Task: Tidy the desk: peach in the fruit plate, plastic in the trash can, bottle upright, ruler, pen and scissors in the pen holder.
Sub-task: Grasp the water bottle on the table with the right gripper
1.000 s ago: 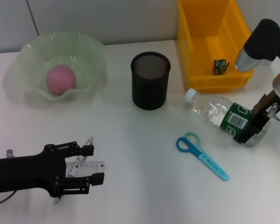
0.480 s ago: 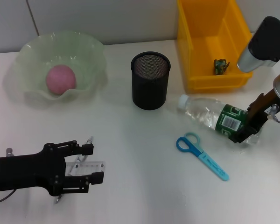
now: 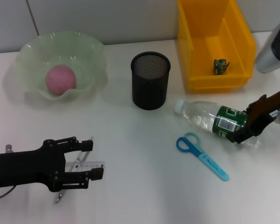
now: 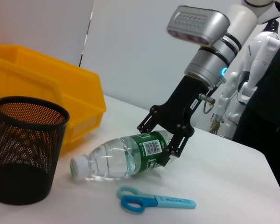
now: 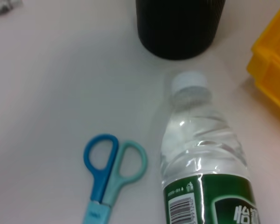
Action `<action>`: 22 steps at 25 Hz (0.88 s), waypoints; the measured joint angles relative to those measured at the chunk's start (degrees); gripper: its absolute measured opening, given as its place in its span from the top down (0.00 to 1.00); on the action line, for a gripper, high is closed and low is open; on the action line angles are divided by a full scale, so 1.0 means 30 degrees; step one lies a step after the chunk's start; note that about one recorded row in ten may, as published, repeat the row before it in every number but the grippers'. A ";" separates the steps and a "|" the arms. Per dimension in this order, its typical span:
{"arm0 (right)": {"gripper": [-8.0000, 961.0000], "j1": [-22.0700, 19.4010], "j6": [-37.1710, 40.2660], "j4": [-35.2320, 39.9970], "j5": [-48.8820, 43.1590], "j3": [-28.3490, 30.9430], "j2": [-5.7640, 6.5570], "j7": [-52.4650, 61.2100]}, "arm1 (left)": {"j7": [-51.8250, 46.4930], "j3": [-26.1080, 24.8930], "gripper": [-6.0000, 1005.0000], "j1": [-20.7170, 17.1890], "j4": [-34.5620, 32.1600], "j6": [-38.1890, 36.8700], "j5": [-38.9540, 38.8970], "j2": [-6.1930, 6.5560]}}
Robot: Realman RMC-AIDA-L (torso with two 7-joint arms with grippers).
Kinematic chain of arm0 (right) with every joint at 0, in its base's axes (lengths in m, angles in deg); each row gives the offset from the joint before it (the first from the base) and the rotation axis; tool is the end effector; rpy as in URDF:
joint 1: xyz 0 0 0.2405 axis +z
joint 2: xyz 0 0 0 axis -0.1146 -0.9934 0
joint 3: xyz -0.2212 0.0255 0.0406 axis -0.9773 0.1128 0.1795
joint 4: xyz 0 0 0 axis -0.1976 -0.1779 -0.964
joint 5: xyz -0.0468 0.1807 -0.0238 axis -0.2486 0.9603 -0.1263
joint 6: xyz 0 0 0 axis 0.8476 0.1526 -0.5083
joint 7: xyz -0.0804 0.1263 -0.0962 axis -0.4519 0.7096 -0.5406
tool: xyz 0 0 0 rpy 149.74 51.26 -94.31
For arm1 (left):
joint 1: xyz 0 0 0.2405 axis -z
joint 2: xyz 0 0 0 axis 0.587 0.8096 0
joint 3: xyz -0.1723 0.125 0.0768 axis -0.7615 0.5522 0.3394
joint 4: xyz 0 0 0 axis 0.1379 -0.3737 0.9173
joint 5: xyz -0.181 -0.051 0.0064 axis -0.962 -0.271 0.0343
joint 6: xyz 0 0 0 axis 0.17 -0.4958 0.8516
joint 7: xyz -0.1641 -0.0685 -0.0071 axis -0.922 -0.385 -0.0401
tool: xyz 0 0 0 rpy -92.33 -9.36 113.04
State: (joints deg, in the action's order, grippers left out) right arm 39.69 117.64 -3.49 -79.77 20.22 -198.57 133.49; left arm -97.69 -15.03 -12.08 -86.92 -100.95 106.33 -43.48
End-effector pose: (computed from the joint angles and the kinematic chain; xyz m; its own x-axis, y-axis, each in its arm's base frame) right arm 0.2463 0.3347 0.0187 0.7924 -0.5780 0.1952 -0.4624 -0.7778 -0.4257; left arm -0.2219 0.2632 -0.0252 0.8057 0.3498 0.4780 0.3862 -0.9221 0.0238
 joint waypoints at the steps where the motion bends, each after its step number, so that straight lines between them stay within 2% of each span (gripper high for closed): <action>1: 0.19 -0.0224 -0.0031 0.0149 0.0419 0.0025 0.0022 -0.0158 | -0.0003 -0.0063 0.17 0.0038 -0.0001 0.0001 -0.0001 0.0000; 5: 0.19 -0.0592 -0.0051 0.0058 0.1248 0.0060 0.0097 -0.0543 | -0.0038 -0.0114 0.17 0.0125 -0.0001 0.0031 0.0000 0.0001; 12: 0.19 -0.0132 0.0185 -0.0330 0.0879 0.0023 0.0120 -0.0290 | -0.0081 -0.0111 0.17 0.0258 -0.0002 0.0076 0.0000 -0.0001; 22: 0.19 0.2444 0.0730 -0.1932 -0.1778 -0.0050 0.0218 0.0927 | 0.0004 -0.0146 0.17 0.0255 -0.0001 0.0089 -0.0001 -0.0020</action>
State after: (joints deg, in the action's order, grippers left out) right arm 47.02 119.82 -9.28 -85.10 20.07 -197.92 136.27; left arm -97.68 -15.47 -11.32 -86.92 -100.69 106.33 -43.54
